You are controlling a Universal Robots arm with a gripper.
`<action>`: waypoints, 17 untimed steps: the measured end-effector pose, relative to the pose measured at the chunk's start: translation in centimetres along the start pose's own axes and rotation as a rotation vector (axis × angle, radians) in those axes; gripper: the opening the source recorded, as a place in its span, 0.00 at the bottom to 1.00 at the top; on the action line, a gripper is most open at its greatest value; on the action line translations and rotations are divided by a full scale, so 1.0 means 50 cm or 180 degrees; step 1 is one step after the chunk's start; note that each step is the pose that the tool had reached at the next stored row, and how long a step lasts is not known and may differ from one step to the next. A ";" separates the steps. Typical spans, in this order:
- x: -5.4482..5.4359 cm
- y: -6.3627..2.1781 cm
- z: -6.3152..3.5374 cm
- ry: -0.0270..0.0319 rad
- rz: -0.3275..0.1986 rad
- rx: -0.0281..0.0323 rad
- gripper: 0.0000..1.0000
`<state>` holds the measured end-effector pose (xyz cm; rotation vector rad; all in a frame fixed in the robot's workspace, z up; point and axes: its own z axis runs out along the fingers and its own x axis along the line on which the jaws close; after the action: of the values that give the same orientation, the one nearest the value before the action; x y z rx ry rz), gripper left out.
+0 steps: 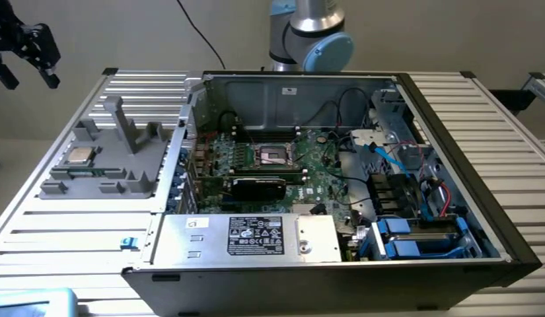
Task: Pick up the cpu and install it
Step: 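Pick up the cpu and move it towards the insertion slot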
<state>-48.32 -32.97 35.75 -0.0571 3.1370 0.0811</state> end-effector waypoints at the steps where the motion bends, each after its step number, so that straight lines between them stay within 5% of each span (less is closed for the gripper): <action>1: 0.000 0.000 0.003 0.0005 -0.0004 0.0000 0.71; 6: -0.002 -0.003 0.015 0.0047 -0.0010 0.0004 0.71; 8: -0.002 -0.005 0.017 0.0063 -0.0013 0.0022 0.71; 11: -0.004 -0.007 0.021 0.0068 -0.0017 0.0068 0.71; 17: -0.005 -0.008 0.042 0.0069 -0.0018 0.0075 0.71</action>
<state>-48.06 -33.24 33.61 -0.0673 3.1585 0.0438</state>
